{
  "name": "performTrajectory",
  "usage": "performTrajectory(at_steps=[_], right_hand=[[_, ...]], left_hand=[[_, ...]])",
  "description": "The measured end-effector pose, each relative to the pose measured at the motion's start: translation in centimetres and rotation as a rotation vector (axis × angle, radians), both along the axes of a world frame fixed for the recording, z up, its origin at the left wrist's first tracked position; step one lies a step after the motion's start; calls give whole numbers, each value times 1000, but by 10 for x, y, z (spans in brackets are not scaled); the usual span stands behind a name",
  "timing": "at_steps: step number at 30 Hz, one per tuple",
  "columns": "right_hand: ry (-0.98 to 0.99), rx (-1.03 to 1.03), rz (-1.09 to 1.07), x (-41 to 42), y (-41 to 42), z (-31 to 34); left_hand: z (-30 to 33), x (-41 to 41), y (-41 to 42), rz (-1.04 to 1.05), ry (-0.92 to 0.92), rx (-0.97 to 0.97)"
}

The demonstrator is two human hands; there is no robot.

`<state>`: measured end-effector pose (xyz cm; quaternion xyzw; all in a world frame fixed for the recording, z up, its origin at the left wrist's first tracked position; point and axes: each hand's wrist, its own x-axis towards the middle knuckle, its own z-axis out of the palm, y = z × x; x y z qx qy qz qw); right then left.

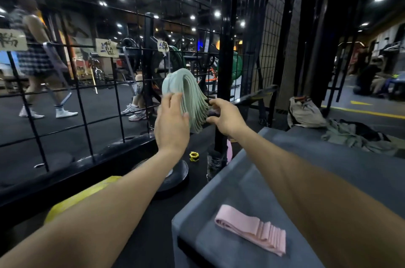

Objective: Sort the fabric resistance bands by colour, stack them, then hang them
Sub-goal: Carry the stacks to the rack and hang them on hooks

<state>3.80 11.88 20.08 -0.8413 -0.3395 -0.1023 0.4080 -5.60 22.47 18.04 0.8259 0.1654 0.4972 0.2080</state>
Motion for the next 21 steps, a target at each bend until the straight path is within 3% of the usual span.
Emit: performTrajectory(at_steps=[9, 21], right_hand=[[-9, -125, -172, -39, -96, -41], [186, -162, -380, -82, -219, -123]], left_hand=[[-41, -15, -72, -221, 191, 2], [-131, -23, -173, -567, 462, -22]])
